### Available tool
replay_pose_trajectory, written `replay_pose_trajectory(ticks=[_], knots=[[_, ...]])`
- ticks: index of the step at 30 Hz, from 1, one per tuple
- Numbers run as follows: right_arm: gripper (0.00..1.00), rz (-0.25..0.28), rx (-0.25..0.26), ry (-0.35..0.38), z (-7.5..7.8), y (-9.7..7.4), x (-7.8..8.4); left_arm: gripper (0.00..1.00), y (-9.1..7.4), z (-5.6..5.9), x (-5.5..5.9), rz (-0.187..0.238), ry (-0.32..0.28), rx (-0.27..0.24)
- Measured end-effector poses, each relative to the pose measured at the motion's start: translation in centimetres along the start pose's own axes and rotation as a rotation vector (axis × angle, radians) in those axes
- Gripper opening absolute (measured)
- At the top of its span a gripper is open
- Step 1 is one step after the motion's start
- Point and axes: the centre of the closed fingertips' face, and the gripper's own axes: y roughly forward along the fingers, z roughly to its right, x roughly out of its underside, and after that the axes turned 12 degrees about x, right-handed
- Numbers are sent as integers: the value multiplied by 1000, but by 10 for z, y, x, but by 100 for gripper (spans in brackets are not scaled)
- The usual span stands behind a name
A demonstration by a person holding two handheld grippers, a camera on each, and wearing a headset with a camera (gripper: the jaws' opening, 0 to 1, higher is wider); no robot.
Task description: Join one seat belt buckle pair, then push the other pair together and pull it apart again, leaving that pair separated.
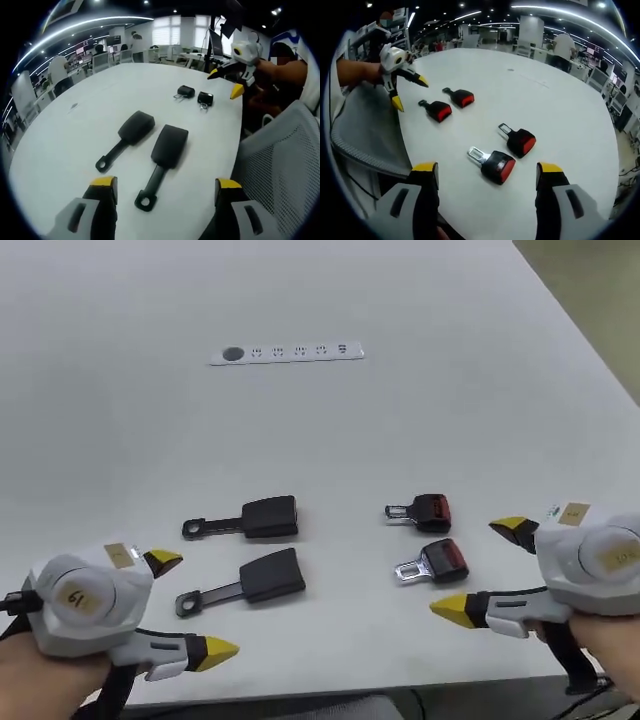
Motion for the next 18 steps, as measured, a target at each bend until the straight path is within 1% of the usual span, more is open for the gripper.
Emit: replay_pose_trajectory(ticks=[2,3,4,6,8,9,10,11,12,14,15,16,18], knots=[[78,8,-10,-3,1,0,-1,78,4,2,-7,-5,13,13],[78,7,-20,-11,1,2,-1,75,6,3,-7,-21,26,23],[75,3,-35,-18,0,2,-1,73,9,4,-10,-33,44,36],[73,5,-44,-20,-1,3,-3,71,10,5,-18,-24,58,41],[73,16,-66,-38,-1,7,-6,68,11,5,-22,-23,64,42],[71,18,-71,-44,-2,7,-6,67,11,6,-23,-22,73,41],[70,25,-89,-72,-1,12,-7,65,12,3,-23,-18,102,34],[70,26,-94,-82,-1,14,-8,67,12,-3,-27,-2,159,-1],[68,28,-113,-93,-2,16,-10,68,14,0,-27,-4,160,3],[60,52,-149,-102,-6,18,-14,64,19,5,-26,-22,134,26],[59,43,-153,-126,-4,22,-12,62,22,7,-26,-26,133,33],[59,31,-162,-180,-2,26,-9,59,25,11,-25,-31,138,55],[55,24,-187,-237,-4,28,-8,54,30,12,-25,-38,138,67]])
